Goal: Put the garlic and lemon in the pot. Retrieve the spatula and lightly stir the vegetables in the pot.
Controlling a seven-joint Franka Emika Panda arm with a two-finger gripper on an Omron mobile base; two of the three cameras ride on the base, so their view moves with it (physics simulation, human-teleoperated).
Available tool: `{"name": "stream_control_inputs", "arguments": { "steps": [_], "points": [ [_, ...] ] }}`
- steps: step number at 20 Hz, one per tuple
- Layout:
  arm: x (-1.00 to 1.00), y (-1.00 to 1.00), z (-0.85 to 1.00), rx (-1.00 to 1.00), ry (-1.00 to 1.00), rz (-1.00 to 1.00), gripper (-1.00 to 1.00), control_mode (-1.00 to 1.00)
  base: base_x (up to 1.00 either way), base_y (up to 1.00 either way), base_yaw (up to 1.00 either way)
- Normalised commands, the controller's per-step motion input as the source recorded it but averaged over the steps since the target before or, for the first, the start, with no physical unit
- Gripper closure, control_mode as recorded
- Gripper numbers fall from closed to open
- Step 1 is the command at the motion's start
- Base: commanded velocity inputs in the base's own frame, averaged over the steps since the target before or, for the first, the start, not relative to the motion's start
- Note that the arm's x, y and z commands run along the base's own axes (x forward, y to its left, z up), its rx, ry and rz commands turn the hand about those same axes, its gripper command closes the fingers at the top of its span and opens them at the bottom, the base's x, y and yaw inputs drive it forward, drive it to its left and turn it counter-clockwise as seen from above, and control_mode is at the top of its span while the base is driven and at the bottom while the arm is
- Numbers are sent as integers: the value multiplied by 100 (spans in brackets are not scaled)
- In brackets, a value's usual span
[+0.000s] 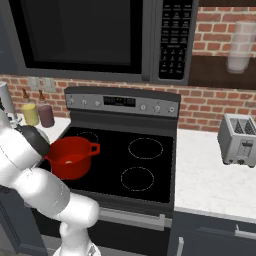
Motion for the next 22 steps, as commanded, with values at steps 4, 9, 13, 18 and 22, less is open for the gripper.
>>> {"name": "stream_control_inputs", "arguments": {
  "steps": [4,9,13,18,22],
  "points": [
    [30,35,-79,6,1,-16,-100,-100,0,0,0],
    [53,19,-68,2,0,-23,-100,-100,0,0,0],
    [46,41,-37,0,-1,-22,-100,-100,0,0,0],
    [22,50,-24,0,-3,-15,-100,-100,0,0,0],
    [25,14,-29,0,-3,-13,-100,-100,0,0,0]
  ]
}}
